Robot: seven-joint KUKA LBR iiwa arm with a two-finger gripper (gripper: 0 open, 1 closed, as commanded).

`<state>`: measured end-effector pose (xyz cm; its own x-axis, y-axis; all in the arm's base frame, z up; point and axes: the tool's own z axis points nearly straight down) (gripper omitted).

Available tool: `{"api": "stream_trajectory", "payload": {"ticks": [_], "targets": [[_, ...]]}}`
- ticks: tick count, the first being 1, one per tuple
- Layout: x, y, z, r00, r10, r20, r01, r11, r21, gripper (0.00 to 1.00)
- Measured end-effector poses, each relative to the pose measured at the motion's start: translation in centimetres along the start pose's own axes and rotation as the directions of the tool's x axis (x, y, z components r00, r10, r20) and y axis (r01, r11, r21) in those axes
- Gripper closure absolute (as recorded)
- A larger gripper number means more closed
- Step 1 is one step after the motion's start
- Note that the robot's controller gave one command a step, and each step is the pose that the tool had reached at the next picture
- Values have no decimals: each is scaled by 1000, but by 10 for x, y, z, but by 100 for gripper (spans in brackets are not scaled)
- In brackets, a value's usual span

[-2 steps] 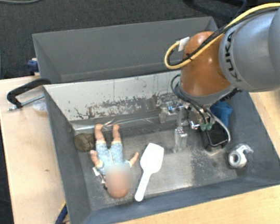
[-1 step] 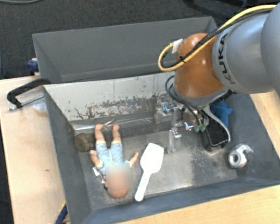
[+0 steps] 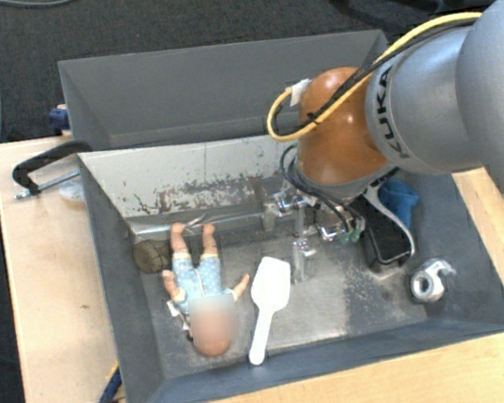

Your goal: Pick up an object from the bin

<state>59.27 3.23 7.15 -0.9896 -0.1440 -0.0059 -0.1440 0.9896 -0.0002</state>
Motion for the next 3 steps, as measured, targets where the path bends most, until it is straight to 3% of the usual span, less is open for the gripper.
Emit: {"api": "stream_trajectory", "payload": {"ticks": [1,2,3], "targets": [[5,49,-3,993,-121,3,121,993,-2,0],[23,70,0,994,-112,2,112,994,-1,0],[40,65,0,993,-116,3,116,993,-4,0]]}}
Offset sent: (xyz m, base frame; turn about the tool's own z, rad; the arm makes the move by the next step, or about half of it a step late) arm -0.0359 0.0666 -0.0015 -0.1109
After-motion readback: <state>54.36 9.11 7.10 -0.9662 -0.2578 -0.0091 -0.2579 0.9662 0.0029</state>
